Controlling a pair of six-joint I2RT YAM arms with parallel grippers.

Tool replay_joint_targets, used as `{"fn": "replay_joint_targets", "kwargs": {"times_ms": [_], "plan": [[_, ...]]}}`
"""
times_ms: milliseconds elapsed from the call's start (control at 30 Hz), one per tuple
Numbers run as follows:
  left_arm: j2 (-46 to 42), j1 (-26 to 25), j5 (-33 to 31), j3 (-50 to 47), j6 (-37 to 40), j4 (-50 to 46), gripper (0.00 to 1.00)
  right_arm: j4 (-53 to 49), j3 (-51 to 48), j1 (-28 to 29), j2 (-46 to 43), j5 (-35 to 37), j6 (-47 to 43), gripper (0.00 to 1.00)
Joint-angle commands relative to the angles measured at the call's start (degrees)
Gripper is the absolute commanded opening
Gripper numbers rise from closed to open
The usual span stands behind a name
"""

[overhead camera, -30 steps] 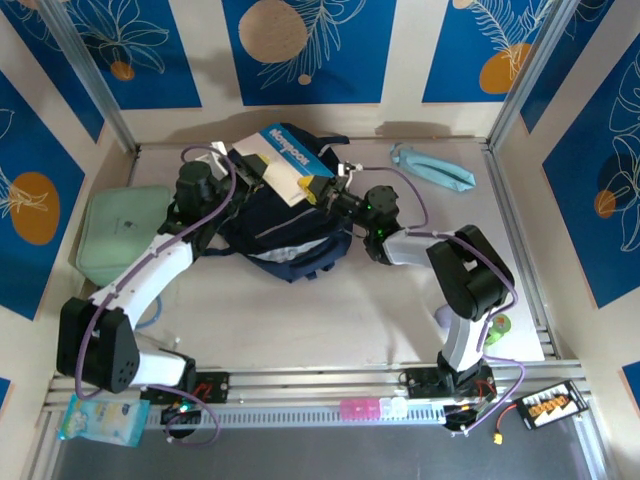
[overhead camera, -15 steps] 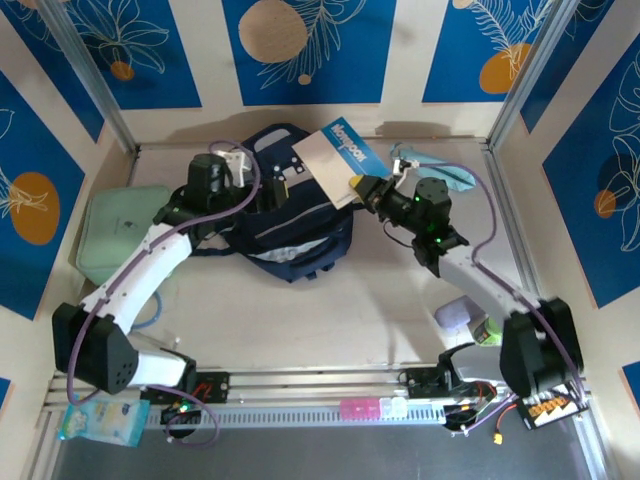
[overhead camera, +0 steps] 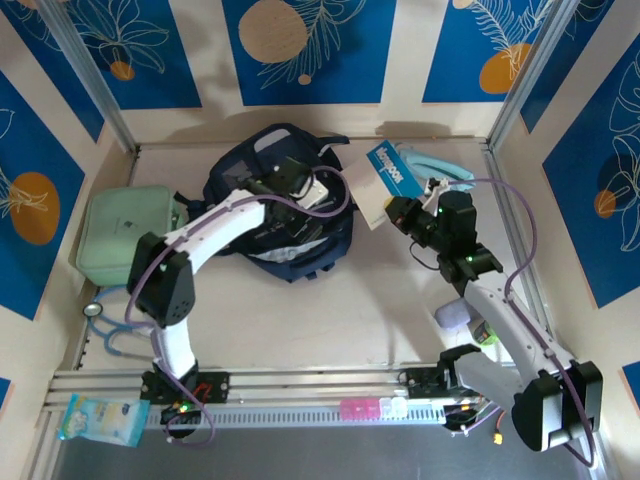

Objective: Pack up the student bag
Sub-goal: Open the student bag at the center of the table.

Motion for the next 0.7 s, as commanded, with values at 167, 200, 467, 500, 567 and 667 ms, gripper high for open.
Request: {"fn": "replay_joint_targets", "kwargs": {"times_ms": [167,200,467,500,567,667], "plan": [[8.74,-0.2,-5.42,9.52,7.45,-9.04,0.87,-3.36,-1.37,-1.0,-3.2,2.28,-2.65,0.0],[9.87,-0.16,-5.81,10.29,7.68,-9.17,0.88,-3.39,-1.62,-1.1,-3.36,2.24,-2.5,0.0],[16.28,-0.27,-7.27,15.83,8.37,-12.61,0.89,-3.48,-2.73,-1.81,-3.86,1.82,-1.93,0.0],[16.47,-0.33,-7.28,15.68,8.5,-12.33,0.88,-3.45,-2.87,-1.97,-3.91,1.81,-1.79,0.0],[16.57,-0.26,-8.58,15.32,8.79,-11.18,0.84,-3.35,-3.01,-2.01,-4.0,1.81,-1.62,0.0],[15.79,-0.31,-11.34,15.47,7.94,-9.6,0.72,-3.58,-2.96,-2.08,-3.95,1.68,-1.57,0.0]]}}
